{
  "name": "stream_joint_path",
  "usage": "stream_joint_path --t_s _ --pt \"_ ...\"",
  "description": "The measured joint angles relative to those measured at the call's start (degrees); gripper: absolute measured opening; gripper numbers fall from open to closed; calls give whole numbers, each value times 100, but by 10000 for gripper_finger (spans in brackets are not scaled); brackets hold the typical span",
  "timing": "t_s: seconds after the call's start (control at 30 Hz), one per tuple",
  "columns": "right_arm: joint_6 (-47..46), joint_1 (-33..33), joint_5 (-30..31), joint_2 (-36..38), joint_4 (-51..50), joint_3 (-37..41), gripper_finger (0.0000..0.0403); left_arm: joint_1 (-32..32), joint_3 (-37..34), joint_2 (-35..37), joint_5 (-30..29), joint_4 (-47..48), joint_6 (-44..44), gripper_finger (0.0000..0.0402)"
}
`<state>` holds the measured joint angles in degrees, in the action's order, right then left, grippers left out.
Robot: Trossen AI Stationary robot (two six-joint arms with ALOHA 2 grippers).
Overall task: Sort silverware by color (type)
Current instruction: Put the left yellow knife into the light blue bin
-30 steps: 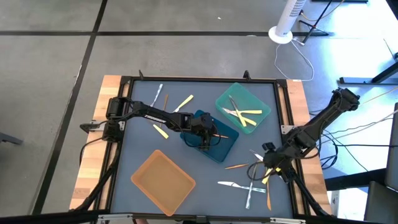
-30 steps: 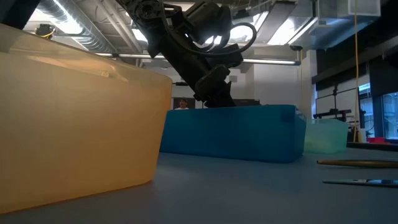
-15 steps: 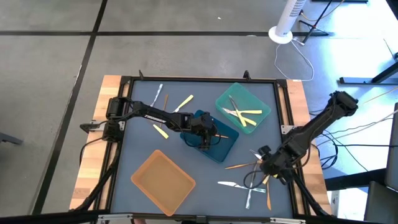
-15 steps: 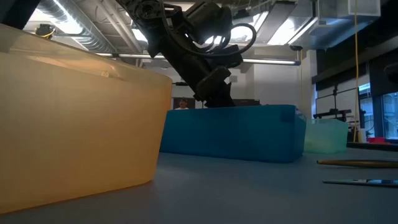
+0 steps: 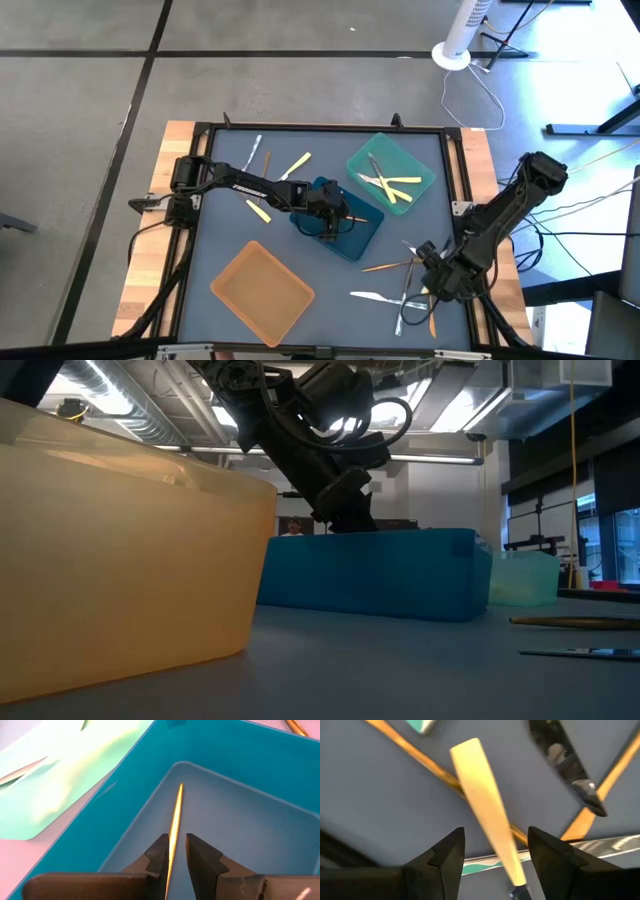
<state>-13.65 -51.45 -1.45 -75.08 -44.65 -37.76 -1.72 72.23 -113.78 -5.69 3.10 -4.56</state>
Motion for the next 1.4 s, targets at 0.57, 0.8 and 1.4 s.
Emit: stream_joint_path --t_s 0.57,0.8,1.4 --pt "2 -69 131 -412 3 2 204 0 0 0 0 2 1 59" --pt "2 -69 110 -412 1 2 197 0 0 0 0 2 0 59" --pt "33 -66 104 -407 11 0 59 0 0 0 0 0 2 59"
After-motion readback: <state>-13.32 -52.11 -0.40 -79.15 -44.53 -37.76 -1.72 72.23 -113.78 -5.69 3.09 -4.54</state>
